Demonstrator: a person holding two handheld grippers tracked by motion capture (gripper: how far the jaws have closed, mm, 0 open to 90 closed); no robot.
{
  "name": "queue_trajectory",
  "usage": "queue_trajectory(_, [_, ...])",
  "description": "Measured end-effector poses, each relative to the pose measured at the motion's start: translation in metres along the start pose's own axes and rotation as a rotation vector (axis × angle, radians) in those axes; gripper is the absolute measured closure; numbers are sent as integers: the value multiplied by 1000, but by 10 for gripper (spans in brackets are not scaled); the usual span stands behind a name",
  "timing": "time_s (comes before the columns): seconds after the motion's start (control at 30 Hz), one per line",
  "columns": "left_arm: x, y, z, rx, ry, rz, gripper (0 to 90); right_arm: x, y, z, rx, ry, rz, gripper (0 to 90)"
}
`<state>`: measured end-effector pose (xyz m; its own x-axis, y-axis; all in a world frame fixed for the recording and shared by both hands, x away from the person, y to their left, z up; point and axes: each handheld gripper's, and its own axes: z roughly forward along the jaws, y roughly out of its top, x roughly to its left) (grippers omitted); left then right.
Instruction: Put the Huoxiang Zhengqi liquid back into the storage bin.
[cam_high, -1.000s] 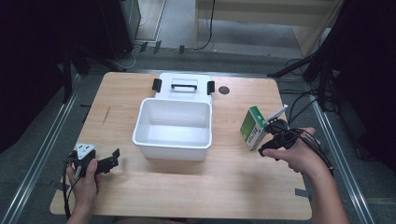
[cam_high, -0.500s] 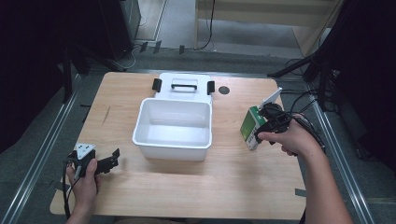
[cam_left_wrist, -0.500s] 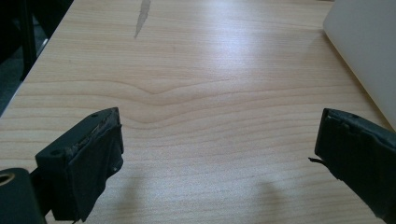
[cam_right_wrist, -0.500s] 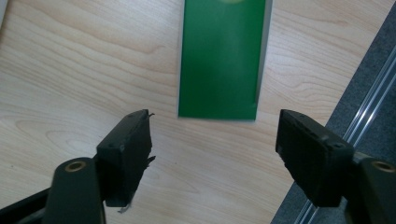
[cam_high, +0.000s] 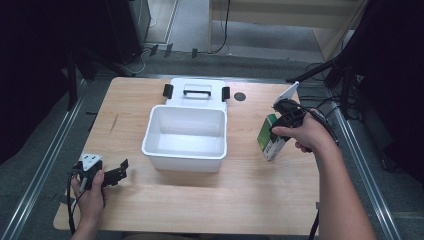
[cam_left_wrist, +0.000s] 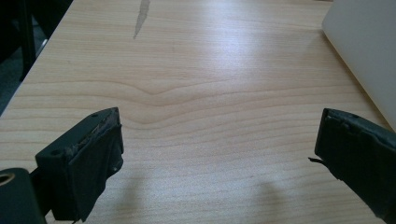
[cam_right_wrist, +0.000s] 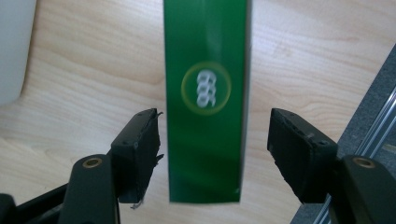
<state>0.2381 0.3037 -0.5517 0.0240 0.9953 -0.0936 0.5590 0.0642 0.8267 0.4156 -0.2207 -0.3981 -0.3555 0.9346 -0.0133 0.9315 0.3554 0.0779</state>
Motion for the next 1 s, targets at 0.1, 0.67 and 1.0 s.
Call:
queue_trajectory(0.1, [0, 0, 0, 1, 0, 0, 20, -2, 6, 1, -17, 1, 14, 403])
queue_trajectory(0.67, [0, 0, 0, 1, -3, -4, 20, 0, 24, 9, -2, -2, 34, 565])
queue_trajectory(1.0, [0, 0, 0, 1, -2, -4, 20, 6, 21, 7, 24, 2, -138, 639])
